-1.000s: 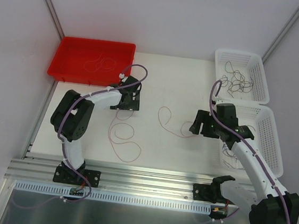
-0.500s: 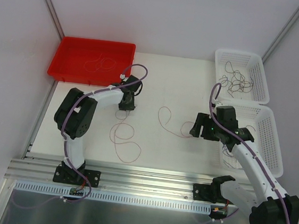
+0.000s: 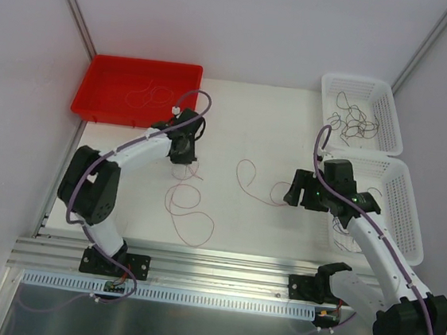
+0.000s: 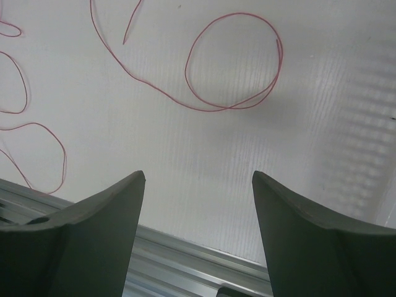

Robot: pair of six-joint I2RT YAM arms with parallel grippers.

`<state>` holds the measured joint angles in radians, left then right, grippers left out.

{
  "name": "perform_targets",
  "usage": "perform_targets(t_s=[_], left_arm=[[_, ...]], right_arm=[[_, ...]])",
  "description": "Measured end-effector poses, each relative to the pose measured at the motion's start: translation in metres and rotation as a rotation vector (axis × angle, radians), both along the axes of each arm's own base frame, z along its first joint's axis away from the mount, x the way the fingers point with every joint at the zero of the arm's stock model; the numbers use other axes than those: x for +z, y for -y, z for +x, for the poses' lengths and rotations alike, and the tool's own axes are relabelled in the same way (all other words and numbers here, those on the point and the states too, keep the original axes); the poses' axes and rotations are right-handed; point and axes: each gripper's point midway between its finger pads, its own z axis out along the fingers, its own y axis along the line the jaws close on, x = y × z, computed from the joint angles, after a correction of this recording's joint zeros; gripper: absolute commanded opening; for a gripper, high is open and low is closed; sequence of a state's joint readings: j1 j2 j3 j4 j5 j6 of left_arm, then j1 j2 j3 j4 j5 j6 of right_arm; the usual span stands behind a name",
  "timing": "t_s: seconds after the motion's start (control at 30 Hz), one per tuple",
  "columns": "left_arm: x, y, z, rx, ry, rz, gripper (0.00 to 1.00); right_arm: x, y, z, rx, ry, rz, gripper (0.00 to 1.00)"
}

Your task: Untangle the cables

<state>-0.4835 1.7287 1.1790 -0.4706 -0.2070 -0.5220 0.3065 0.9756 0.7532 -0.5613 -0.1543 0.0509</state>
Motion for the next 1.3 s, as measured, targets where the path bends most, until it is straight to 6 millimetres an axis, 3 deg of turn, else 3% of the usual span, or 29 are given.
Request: perform_targets(t_s=[0.1, 0.27, 0.53, 0.7, 0.73, 0.8, 0.87, 0.97, 1.03, 1.17, 1.2, 1.3], left_arm=[[0.049, 0.001, 0.004, -0.008, 0.096, -0.041, 0.00], [0.166, 0.002, 0.032, -0.004, 0.359, -0.144, 0.00], [0.335, -0.043, 0.070, 0.074, 0.724, -0.207, 0.00], [0.415, -0.067, 0.096, 0.106, 0.913, -0.200, 0.00], [0.420, -0.072, 0.100, 0.116, 0.927, -0.196, 0.00], [0.428, -0.082, 0.113, 0.134, 0.951, -0.177, 0.00], [0.423, -0.094, 0.130, 0.159, 0.947, -0.155, 0.00], [0.389, -0.115, 0.160, 0.205, 0.881, -0.111, 0.00], [0.356, -0.128, 0.182, 0.236, 0.817, -0.079, 0.00], [0.271, -0.155, 0.225, 0.289, 0.661, -0.031, 0.29], [0.248, -0.160, 0.233, 0.296, 0.619, -0.026, 0.44], [0.186, -0.169, 0.238, 0.316, 0.492, -0.017, 0.63]], right_arm=[[0.000, 0.000, -0.001, 0.000, -0.001, 0.000, 0.74], [0.002, 0.001, -0.003, 0.000, 0.001, 0.000, 0.74], [0.001, 0.003, -0.007, -0.002, -0.009, -0.006, 0.74], [0.002, 0.004, -0.007, -0.005, -0.006, -0.010, 0.74], [0.001, 0.004, -0.008, -0.006, -0.008, -0.011, 0.74], [0.001, 0.005, -0.009, -0.007, -0.012, -0.014, 0.74], [0.000, 0.005, -0.010, -0.008, -0.017, -0.016, 0.74], [-0.001, 0.006, -0.011, -0.008, -0.022, -0.021, 0.74], [-0.001, 0.007, -0.012, -0.007, -0.026, -0.024, 0.74], [-0.003, 0.008, -0.015, -0.006, -0.039, -0.029, 0.74], [-0.003, 0.008, -0.016, -0.006, -0.042, -0.030, 0.74], [-0.004, 0.009, -0.017, -0.005, -0.045, -0.034, 0.74]])
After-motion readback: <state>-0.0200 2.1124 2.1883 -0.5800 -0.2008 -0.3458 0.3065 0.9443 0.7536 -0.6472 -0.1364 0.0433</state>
